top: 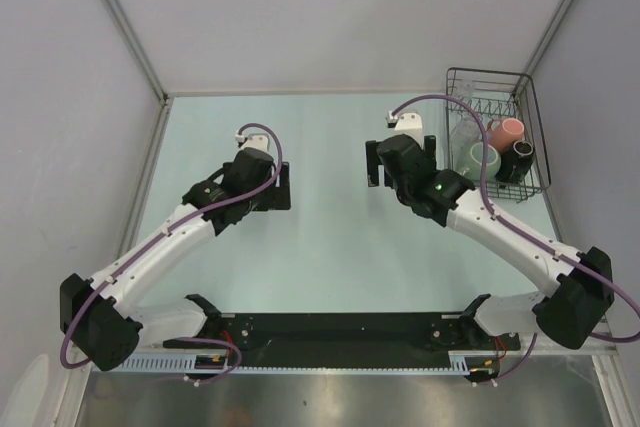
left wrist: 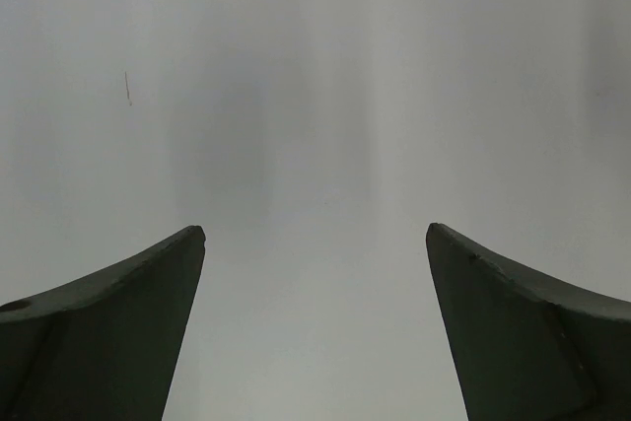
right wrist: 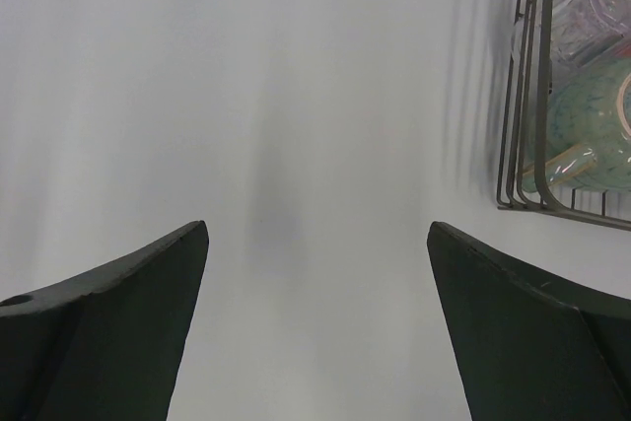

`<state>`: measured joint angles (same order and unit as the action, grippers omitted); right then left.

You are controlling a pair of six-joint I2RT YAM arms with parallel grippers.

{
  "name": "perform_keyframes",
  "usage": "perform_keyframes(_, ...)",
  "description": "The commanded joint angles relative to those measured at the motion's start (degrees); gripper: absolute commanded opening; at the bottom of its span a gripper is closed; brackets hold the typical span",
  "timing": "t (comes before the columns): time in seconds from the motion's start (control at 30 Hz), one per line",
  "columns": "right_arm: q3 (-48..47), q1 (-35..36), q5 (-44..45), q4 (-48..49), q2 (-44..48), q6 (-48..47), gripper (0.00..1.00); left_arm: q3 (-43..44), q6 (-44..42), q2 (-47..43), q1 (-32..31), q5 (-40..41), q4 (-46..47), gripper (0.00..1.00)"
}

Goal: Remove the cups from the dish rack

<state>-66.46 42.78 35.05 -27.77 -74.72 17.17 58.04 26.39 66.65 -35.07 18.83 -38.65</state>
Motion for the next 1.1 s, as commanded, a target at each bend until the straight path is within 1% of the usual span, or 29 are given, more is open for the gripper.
perform_keyframes(0.0,-1.83,0.28,1.43,0.35,-0.43,0.06,1.00,1.02,0.24,-1.52,0.18,-0.19,0.86,1.00)
perform_keyframes(0.1,-1.92,-0.07,1.34,0.44,-0.60,0.32,1.00,1.02,0.33,-1.35,0.18,-0.55,0.77,1.00)
perform_keyframes(0.17,-2.45,-1.47,-0.14,-0.35,-0.69,2.59,1.00,0.93,0.68,-1.44,0.18,-0.72,0.77,1.00)
perform_keyframes(0.2,-2.71,-4.17,-1.63,-0.88,-0.78,4.43,1.00,0.67,0.77,-1.61,0.18,-0.99,0.77,1.00)
perform_keyframes(0.23,-2.97,-5.42,-4.17,-0.88,-0.61,5.15,1.00,0.58,0.85,-1.70,0.26,-1.07,0.77,1.00)
perform_keyframes(0.27,-2.89,-6.74,-4.37,-0.97,-0.60,5.50,1.00,0.41,1.03,-1.96,0.26,-1.08,0.69,1.00)
perform_keyframes(0.37,-5.08,-11.40,-1.40,-1.58,-1.74,5.16,1.00,-0.47,1.12,-3.19,0.26,-1.60,0.69,1.00)
perform_keyframes(0.4,-6.13,-12.80,-0.08,-3.33,-3.31,4.89,1.00,-0.91,1.20,-3.80,0.18,-1.78,0.69,1.00)
perform_keyframes(0.43,-7.27,-16.47,1.67,-4.56,-4.37,5.41,1.00,-1.17,1.12,-4.07,0.18,-2.04,0.77,1.00)
perform_keyframes(0.47,-9.89,-18.42,1.78,-5.97,-5.34,6.12,1.00,-1.35,1.38,-4.16,0.18,-2.13,0.86,1.00)
perform_keyframes(0.5,-10.70,-20.53,1.69,-7.72,-6.57,6.64,1.00,-1.70,1.38,-4.25,0.26,-2.57,1.04,1.00)
perform_keyframes(0.57,-11.06,-24.92,1.08,-8.09,-7.11,7.53,1.00,-1.70,1.64,-3.81,0.18,-3.62,1.13,1.00)
perform_keyframes(0.7,-11.06,-27.49,2.04,-7.38,-8.34,9.02,0.97,-1.35,2.26,-2.41,0.18,-5.29,1.21,1.00)
perform_keyframes(0.83,-10.36,-29.77,3.79,-6.86,-5.28,11.74,0.94,-0.39,2.70,-0.83,-0.17,-6.17,2.18,1.00)
perform_keyframes(0.93,-10.45,-33.72,2.49,-6.77,-3.77,14.82,0.93,3.38,3.31,3.38,-2.36,-6.18,4.46,1.00)
perform_keyframes(0.97,-10.62,-34.78,2.13,-6.86,-3.07,15.17,0.93,4.96,3.40,7.05,-4.20,-6.09,4.99,0.99)
perform_keyframes(1.0,-10.89,-35.74,2.39,-6.95,-2.98,15.26,0.93,8.98,3.49,9.09,-5.35,-5.65,5.08,0.98)
perform_keyframes(1.07,-12.02,-36.10,3.79,-7.73,-3.15,14.91,0.92,13.74,3.32,13.83,-7.63,-5.12,5.34,0.96)
